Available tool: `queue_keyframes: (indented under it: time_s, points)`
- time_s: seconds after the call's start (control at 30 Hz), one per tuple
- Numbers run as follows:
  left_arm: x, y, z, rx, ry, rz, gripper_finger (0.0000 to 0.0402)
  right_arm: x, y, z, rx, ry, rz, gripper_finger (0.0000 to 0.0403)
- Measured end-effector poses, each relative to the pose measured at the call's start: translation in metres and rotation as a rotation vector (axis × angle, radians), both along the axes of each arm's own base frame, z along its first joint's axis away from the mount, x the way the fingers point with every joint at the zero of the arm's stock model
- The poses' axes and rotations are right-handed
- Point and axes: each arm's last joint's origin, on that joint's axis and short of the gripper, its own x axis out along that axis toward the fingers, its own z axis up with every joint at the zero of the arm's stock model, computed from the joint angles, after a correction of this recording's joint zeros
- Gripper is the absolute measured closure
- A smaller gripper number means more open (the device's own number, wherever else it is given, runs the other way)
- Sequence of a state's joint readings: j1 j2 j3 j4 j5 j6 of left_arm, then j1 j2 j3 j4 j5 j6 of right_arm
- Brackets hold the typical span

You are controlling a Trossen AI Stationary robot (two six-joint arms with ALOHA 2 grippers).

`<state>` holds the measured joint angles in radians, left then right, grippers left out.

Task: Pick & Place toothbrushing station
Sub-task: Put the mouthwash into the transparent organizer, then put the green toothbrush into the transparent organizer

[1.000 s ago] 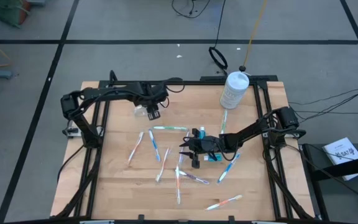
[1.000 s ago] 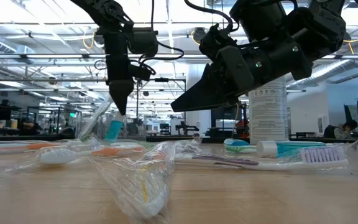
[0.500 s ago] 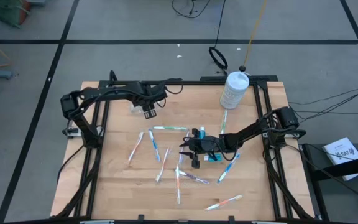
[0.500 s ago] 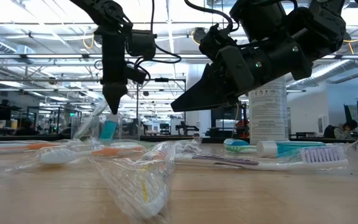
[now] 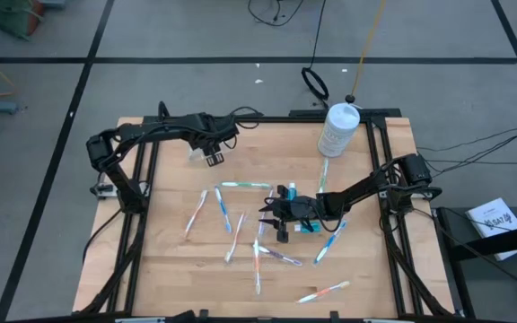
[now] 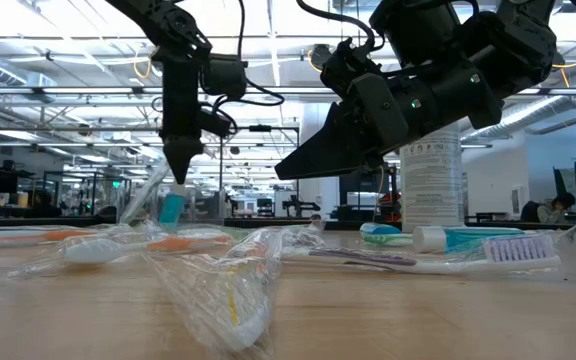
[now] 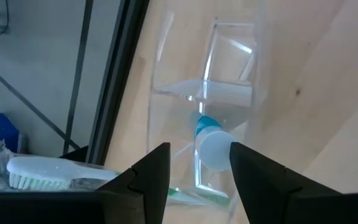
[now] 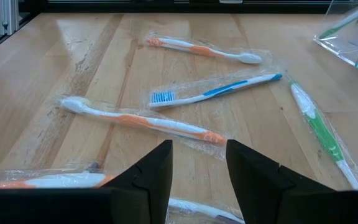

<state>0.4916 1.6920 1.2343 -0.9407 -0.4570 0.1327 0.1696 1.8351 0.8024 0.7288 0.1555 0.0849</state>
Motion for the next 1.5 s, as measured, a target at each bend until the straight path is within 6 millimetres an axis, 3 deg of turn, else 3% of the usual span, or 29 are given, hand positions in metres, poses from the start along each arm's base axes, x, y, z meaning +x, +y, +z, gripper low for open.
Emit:
queue_keyframes:
  time_s: [1.17, 1.3, 1.5]
  points:
    - [-0.03, 0.042, 0.003, 0.094, 0.122, 0.083, 0.0229, 0.0, 0.0, 0.0, -0.021, 0.0, 0.007, 0.0261]
    - [-0.033, 0.037, 0.013, 0.094, 0.099, 0.058, 0.0229, 0.0, -0.002, 0.0, -0.018, -0.001, -0.001, 0.0261]
    - [-0.049, 0.025, 0.052, 0.176, -0.035, 0.087, 0.0229, 0.001, -0.009, 0.0, 0.013, -0.001, -0.03, 0.0261]
